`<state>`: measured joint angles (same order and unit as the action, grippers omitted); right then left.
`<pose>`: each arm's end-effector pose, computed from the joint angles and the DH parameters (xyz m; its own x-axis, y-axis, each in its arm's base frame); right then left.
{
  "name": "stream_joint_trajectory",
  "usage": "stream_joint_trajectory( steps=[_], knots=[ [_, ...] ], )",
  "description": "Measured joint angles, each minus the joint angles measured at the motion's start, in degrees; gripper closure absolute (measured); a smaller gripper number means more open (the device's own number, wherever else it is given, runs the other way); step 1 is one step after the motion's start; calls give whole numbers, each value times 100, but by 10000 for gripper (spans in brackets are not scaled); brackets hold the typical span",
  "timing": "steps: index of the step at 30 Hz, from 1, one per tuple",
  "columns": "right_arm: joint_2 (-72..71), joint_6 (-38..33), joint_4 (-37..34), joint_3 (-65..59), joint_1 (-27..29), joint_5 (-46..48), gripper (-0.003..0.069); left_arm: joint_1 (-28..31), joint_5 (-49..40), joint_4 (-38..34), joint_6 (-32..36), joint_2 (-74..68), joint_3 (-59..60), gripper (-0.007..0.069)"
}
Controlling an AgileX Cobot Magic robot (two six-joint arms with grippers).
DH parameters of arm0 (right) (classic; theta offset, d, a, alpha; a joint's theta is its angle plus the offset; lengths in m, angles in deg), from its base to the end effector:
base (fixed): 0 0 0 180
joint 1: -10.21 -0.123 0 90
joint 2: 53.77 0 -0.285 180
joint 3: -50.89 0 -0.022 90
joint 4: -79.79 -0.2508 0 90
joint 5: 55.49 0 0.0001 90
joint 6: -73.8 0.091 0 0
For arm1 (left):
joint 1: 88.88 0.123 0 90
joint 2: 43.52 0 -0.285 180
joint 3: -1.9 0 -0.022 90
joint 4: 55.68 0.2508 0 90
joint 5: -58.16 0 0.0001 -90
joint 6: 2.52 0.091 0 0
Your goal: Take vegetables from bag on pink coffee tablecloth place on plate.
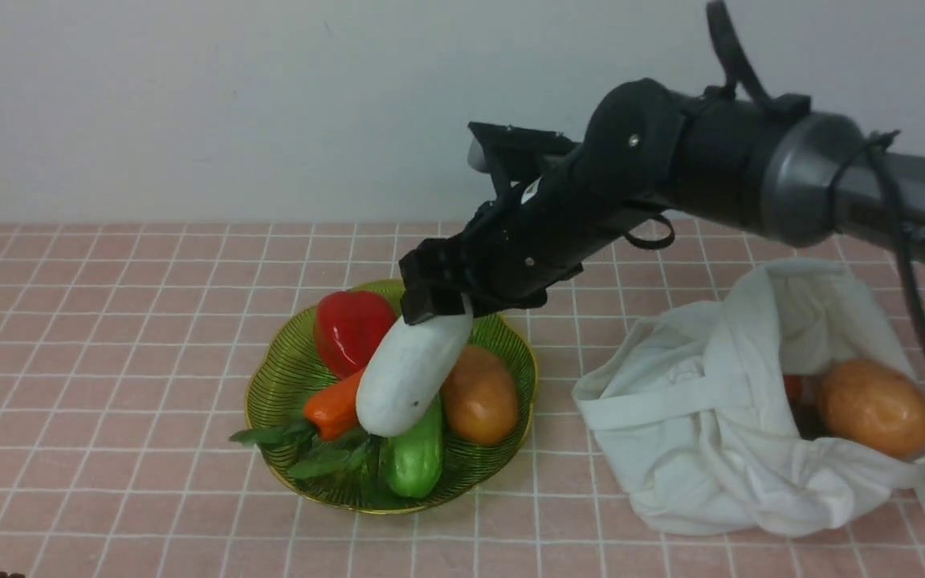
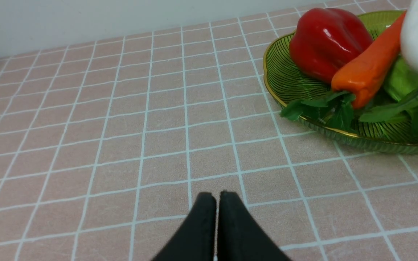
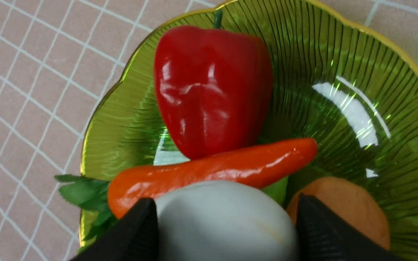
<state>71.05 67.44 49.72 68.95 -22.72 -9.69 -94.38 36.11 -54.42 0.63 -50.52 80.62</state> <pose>0.3629 0.2741 0.2333 -0.8678 -0.2626 -0.4218 -0.4481 0.7806 0.4357 0.0520 -0.0043 0.1705 -0.2962 0.1042 -0.9494 0.1106 0.9911 0.0742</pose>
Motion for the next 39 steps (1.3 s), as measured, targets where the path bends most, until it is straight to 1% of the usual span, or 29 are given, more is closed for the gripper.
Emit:
stream_joint_trajectory(
  steps=[3,5,8,9,10,11,12,14,17,19,20,21,24,27,28,29,30,31,32,33,34,36,39],
  knots=[
    [254,54,-8,219,0,0,217,0,0,0,0,0,0,629],
    [304,66,-8,301,-10,0,202,0,0,0,0,0,0,629],
    [333,66,104,361,-8,-5,130,0,0,0,0,0,0,629],
    [333,66,132,369,-8,-5,120,0,0,0,0,0,0,629],
    [333,66,202,375,-8,-5,81,0,0,0,0,0,0,629],
    [333,71,223,375,-8,-5,73,0,0,0,0,0,0,629],
    [328,103,302,375,-8,23,46,0,0,0,0,0,0,629],
    [328,141,350,375,-8,44,34,0,0,0,0,0,0,629],
    [261,195,609,558,-12,261,22,0,0,0,0,0,0,629],
    [202,207,708,700,-12,369,22,0,0,0,0,0,0,629],
    [59,252,923,951,-12,560,29,0,0,0,0,0,0,629],
    [39,269,949,1022,-12,620,33,0,0,0,0,0,0,629],
    [-429,488,1501,1657,-12,1158,102,0,0,0,0,0,0,629],
    [-1077,725,2095,2158,-12,1665,233,0,0,0,0,0,0,629],
    [-1176,750,2135,2182,-12,1694,255,0,0,0,0,0,0,629],
    [-1601,829,2417,2313,-12,1895,335,0,0,0,0,0,0,629],
    [-1657,853,2478,2328,-12,1945,360,0,0,0,0,0,0,629],
    [-2162,954,2709,2366,-12,2155,458,0,0,0,0,0,0,629],
    [-2218,986,2763,2375,-12,2206,482,0,0,0,0,0,0,629],
    [-2608,1121,2937,2378,-12,2385,563,0,0,0,0,0,0,629],
    [-2880,1245,3058,2378,-12,2504,607,0,0,0,0,0,0,629],
    [-3505,1516,3306,2244,-12,2632,654,0,0,0,0,0,0,629],
    [-4511,1785,3675,1577,-12,2628,670,0,0,0,0,0,0,629]
  ],
)
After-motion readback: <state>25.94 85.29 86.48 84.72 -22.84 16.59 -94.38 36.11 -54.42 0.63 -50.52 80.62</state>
